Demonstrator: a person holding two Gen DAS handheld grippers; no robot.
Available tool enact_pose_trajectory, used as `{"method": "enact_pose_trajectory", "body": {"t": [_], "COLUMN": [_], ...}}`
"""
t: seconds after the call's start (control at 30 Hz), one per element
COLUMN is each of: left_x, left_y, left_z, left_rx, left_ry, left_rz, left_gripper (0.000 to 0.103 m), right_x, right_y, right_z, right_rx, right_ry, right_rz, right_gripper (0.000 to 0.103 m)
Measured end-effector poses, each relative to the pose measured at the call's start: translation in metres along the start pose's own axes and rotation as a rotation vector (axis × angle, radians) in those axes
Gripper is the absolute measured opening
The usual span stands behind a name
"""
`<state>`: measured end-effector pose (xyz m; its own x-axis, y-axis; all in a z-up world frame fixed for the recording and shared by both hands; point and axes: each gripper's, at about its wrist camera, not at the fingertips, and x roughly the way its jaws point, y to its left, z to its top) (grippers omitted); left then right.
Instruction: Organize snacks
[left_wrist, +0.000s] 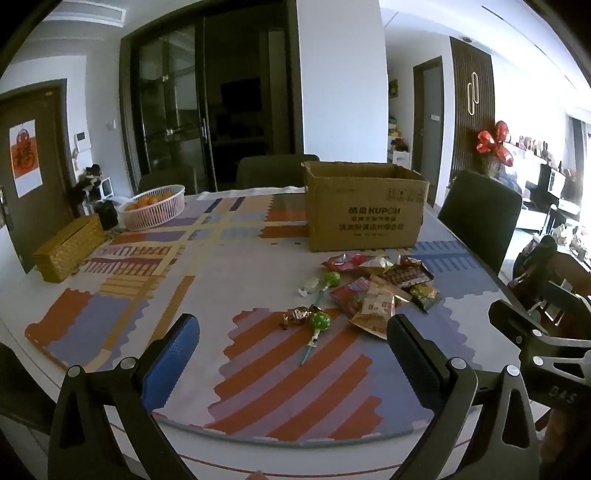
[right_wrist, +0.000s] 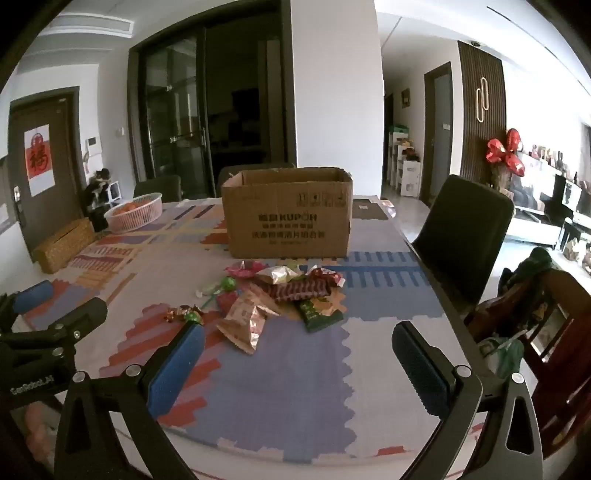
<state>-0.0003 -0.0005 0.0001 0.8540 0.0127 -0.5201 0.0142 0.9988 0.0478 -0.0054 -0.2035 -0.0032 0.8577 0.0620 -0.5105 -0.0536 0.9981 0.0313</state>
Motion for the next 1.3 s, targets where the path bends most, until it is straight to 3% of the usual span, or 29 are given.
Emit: {"method": "enact_pose_trajectory", "body": {"t": [1.3], "left_x": [-0.0089], "left_y": [0.0065], "left_z": [0.0001], "left_rx": [-0.029], "left_ry": [-0.021], "left_rz": [-0.016], "left_gripper": [0.103], "right_x": [-0.0095], "right_y": [0.0048], "right_z": [0.0056], "right_rx": [-0.005], "right_ry": [-0.01], "right_rz": [0.008], "right_gripper": [0.102]}}
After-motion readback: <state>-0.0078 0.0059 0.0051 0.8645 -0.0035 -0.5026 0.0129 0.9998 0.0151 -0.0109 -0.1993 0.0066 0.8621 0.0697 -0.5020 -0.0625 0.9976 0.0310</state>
